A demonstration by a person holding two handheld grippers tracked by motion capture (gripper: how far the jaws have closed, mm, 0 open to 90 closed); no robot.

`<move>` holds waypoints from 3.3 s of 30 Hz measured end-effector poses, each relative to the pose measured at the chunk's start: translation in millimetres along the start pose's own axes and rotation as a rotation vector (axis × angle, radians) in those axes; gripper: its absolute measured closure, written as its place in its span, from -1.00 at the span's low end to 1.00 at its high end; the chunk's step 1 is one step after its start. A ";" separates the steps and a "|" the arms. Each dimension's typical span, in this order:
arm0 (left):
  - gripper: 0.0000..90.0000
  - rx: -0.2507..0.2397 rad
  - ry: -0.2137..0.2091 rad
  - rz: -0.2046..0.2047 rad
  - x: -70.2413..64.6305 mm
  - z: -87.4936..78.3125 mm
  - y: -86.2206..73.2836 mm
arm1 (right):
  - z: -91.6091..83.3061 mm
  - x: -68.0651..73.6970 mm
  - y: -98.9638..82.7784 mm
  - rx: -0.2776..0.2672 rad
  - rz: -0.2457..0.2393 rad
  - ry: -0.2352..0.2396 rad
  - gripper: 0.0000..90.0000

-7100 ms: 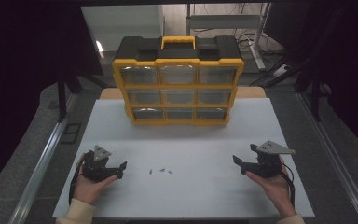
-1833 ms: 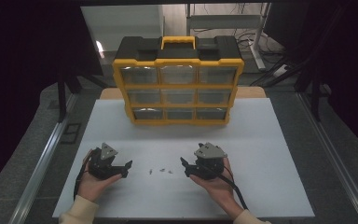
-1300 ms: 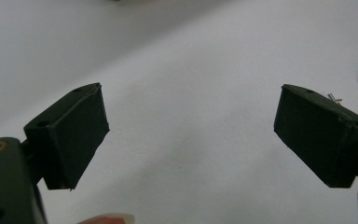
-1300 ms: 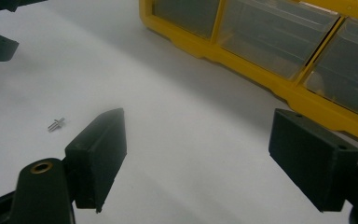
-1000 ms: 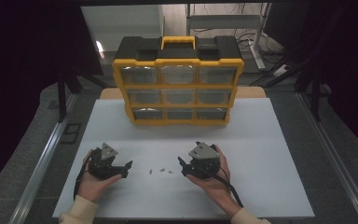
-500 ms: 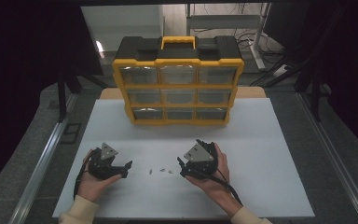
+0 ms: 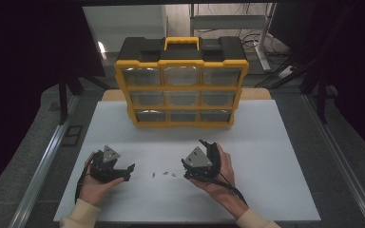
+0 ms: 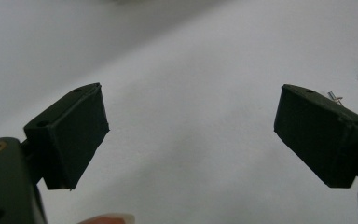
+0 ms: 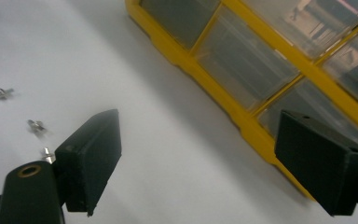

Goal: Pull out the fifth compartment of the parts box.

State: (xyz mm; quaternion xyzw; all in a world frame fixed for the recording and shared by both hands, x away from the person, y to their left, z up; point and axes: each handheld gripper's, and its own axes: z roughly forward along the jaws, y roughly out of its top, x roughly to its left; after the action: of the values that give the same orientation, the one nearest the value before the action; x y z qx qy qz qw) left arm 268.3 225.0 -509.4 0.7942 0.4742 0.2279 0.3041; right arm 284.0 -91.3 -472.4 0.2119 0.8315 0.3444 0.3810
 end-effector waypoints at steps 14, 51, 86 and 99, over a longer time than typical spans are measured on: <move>-0.78 0.002 0.001 -0.001 0.3 0.4 -0.1 | -1.9 -0.4 4.4 0.001 -0.087 -0.075 -0.65; -0.78 0.004 0.001 0.004 -0.1 0.7 -0.1 | 2.2 8.1 11.4 0.000 -0.314 -0.222 -0.61; -0.78 0.004 0.003 0.007 0.0 0.6 -0.2 | 12.1 -0.5 23.0 -0.007 -0.366 -0.262 -0.59; -0.78 0.004 0.003 0.008 0.1 0.6 -0.3 | 16.5 -5.0 28.2 -0.009 -0.368 -0.267 -0.59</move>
State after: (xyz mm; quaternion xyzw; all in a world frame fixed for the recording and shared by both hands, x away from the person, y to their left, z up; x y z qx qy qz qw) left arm 268.6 225.1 -510.0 0.7963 0.4720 0.2296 0.3009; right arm 302.5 -68.6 -457.0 0.0988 0.7966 0.2418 0.5452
